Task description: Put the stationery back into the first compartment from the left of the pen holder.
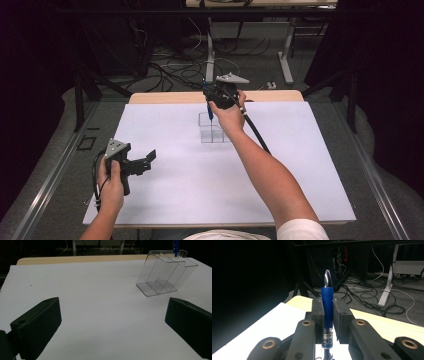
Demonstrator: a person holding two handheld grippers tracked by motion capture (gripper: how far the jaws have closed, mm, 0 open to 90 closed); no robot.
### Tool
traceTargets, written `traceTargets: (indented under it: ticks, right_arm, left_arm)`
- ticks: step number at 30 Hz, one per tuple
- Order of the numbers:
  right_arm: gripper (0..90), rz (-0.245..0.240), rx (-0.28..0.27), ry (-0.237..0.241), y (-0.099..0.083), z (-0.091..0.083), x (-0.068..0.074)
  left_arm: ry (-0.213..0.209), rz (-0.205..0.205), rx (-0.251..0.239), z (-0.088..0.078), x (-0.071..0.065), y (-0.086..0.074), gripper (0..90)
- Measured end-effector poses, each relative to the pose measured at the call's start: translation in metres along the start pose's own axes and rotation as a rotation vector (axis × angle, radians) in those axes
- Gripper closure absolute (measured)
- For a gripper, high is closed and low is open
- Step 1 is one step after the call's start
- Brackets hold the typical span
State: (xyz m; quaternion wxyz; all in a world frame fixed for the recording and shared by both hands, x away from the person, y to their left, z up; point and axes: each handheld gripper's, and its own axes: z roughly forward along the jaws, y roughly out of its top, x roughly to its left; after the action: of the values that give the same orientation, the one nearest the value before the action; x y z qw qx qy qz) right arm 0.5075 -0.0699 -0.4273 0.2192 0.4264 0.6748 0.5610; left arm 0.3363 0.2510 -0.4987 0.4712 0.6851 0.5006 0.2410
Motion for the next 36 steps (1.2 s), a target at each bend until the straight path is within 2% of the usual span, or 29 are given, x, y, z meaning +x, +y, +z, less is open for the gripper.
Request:
traceTargets:
  ticks: [6, 24, 36]
  right_arm:
    - [79.8, 0.001, -0.008, 0.000, -0.002, 0.006, 0.004]
    - [79.8, -0.010, 0.057, 0.019, -0.016, 0.012, 0.009]
    - [79.6, -0.057, 0.082, 0.040, -0.022, 0.014, 0.016]
  left_arm:
    - [0.002, -0.004, 0.000, 0.000, 0.001, 0.000, 0.3]
    - [0.005, 0.000, 0.005, 0.001, 0.001, -0.001, 0.3]
    - [0.007, 0.002, 0.006, 0.001, 0.001, -0.001, 0.3]
